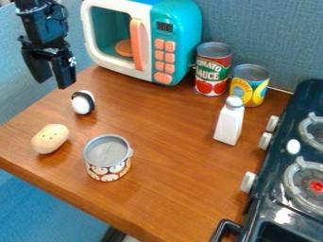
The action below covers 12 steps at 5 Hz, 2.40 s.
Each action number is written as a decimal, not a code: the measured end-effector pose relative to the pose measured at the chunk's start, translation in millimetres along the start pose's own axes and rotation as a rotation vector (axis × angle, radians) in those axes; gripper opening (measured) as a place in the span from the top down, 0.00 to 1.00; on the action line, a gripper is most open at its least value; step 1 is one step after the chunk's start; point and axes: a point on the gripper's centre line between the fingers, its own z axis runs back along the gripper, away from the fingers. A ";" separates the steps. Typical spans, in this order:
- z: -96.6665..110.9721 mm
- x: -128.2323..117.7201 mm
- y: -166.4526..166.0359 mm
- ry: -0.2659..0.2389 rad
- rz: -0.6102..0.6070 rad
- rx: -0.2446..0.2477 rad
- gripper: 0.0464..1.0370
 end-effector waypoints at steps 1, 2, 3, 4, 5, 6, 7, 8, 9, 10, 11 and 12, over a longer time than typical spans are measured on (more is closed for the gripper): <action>-13.8 -3.5 -0.8 0.038 0.007 -0.023 0.04; -21.4 5.4 3.4 0.006 0.072 -0.014 0.04; -22.8 16.8 7.0 -0.016 0.121 0.001 0.04; -32.4 31.7 5.2 0.009 0.147 0.075 0.04; -43.9 43.7 6.3 0.034 0.162 0.112 0.04; -49.7 48.9 6.3 0.049 0.174 0.135 0.04; -59.2 52.4 9.7 0.079 0.197 0.145 0.04; -65.9 54.9 12.9 0.090 0.203 0.149 0.04; -82.0 52.7 15.6 0.136 0.216 0.144 0.04; -84.7 51.2 17.3 0.146 0.214 0.152 0.04; -84.5 50.1 17.3 0.153 0.215 0.153 0.07; -84.5 47.0 12.4 0.179 0.188 0.126 0.29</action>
